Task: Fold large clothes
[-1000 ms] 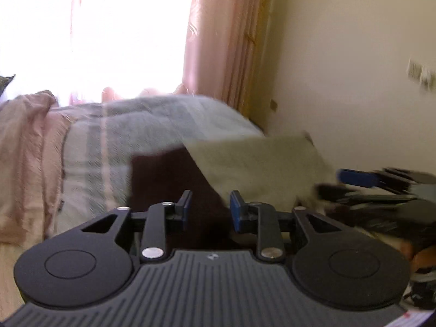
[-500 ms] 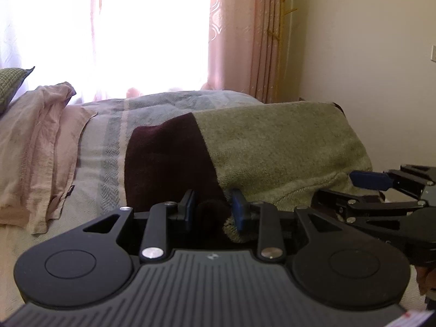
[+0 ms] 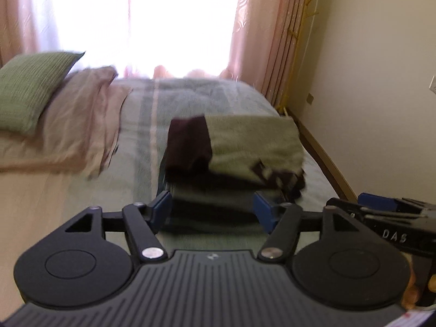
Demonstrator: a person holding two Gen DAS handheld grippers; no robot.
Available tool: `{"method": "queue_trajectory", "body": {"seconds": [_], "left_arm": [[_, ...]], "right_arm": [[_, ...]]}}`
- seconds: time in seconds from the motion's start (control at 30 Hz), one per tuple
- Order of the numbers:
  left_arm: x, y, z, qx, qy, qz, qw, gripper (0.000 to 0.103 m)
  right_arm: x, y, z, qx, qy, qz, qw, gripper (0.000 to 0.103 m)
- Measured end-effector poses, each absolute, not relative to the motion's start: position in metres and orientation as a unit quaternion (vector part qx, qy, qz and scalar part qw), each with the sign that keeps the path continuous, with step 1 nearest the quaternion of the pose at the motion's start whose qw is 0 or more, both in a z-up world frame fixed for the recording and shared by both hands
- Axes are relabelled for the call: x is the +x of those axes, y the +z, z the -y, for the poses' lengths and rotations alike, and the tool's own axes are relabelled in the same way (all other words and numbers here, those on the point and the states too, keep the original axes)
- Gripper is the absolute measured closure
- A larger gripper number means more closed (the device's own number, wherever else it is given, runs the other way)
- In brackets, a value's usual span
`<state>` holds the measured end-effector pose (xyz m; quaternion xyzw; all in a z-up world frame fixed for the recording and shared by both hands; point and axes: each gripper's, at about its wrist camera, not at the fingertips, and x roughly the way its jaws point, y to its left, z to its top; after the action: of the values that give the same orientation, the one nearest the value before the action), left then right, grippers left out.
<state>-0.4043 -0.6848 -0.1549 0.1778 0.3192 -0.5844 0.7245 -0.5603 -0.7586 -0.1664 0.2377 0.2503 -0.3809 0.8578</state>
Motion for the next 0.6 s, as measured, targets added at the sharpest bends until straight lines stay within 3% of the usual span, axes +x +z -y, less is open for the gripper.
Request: {"method": "queue_trajectory", "body": {"seconds": [0.33,0.6], "left_arm": [[-0.427,-0.091,0.565,0.213,-0.571,-0.340,0.716,0.034],[-0.435,-0.061,0.498,0.209,-0.591,-0.325,0.708,0.032]], "right_arm": [[-0.589,-0.115,0.642,0.265,-0.381,-0.296,0.835,0.034],[-0.593,-0.070,0.572,0.259,-0.381,-0.278,0.843,0.034]]}}
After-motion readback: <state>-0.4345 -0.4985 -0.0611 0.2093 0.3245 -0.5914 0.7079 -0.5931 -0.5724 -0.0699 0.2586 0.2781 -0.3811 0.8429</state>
